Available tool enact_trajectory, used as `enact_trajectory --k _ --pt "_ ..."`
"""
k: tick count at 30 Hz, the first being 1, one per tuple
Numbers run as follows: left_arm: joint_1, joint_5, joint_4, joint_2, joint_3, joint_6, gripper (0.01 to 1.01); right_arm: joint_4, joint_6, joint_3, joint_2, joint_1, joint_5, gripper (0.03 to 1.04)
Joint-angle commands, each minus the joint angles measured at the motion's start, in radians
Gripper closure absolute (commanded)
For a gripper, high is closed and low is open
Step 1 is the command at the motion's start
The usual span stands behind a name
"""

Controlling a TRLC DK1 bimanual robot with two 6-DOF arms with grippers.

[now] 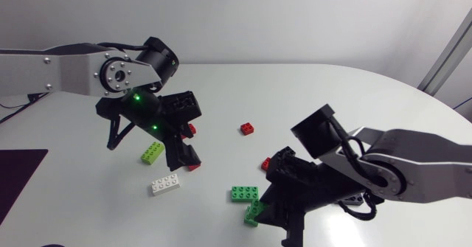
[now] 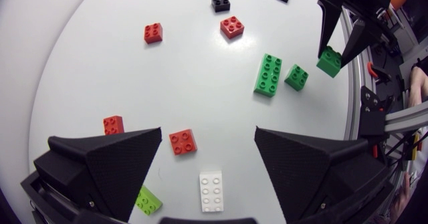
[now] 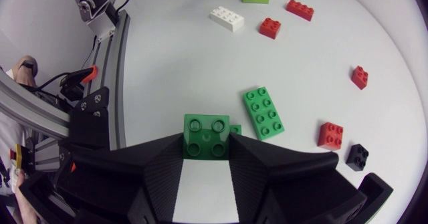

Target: Separate the duplo bricks

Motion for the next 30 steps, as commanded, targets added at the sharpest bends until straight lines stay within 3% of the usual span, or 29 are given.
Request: enact_trajectory --k 1,13,20,30 --pt "0.017 -0.007 -0.008 -0.019 -0.038 0.034 0.059 -0.010 -0.032 0.041 0.054 0.032 -0.020 0.73" --pt "0.089 -0.024 -0.007 0.018 -0.060 0.080 0.059 -0.007 -0.108 0.137 0.238 0.101 -0.013 0.73" --pt "0.091 -0.029 -0.004 0.046 -0.058 0.085 0.059 -0.015 -0.140 0.183 0.309 0.153 0.061 0.73" --pt "0.083 -0.029 0.002 0.061 -0.055 0.085 0.059 -0.047 -0.226 0.249 0.428 0.142 0.122 0.72"
